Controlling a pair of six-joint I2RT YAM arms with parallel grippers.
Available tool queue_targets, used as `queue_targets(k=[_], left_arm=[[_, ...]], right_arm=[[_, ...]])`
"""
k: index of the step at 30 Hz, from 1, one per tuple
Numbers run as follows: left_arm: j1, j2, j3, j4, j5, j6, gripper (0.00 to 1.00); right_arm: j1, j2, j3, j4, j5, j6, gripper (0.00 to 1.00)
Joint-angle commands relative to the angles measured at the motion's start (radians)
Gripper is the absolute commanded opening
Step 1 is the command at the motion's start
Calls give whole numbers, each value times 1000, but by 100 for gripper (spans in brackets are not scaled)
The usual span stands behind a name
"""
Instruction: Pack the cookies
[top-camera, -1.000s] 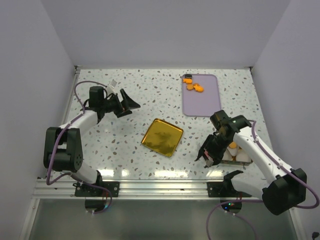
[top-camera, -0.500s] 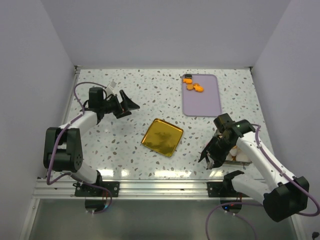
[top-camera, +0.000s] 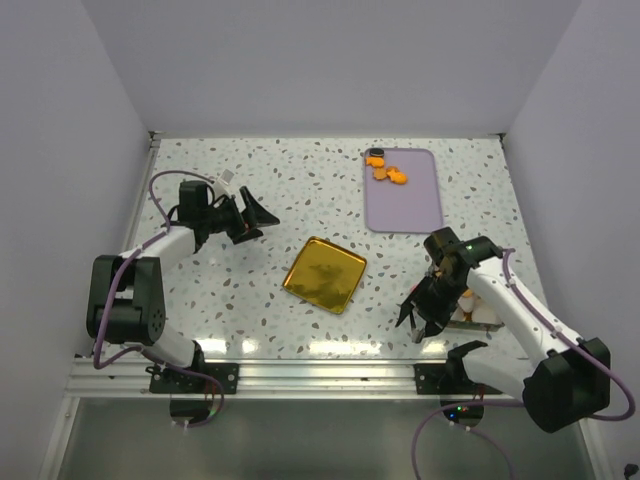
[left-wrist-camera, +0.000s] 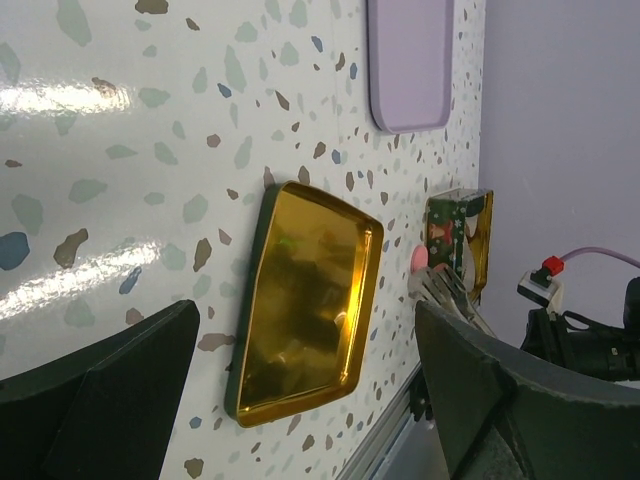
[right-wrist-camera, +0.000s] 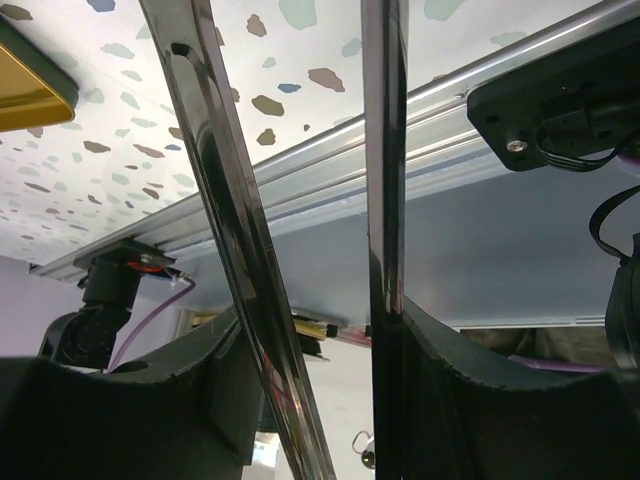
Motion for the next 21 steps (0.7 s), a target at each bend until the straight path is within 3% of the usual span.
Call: queue_targets(k=[1,21], left_arm=[[11,-20,15,21,22,30,94],[28,-9,10,27,27,34,94]], right_arm=[[-13,24,10,-156,14,27,50],[-14,72,-6,-70,-35,22,36]])
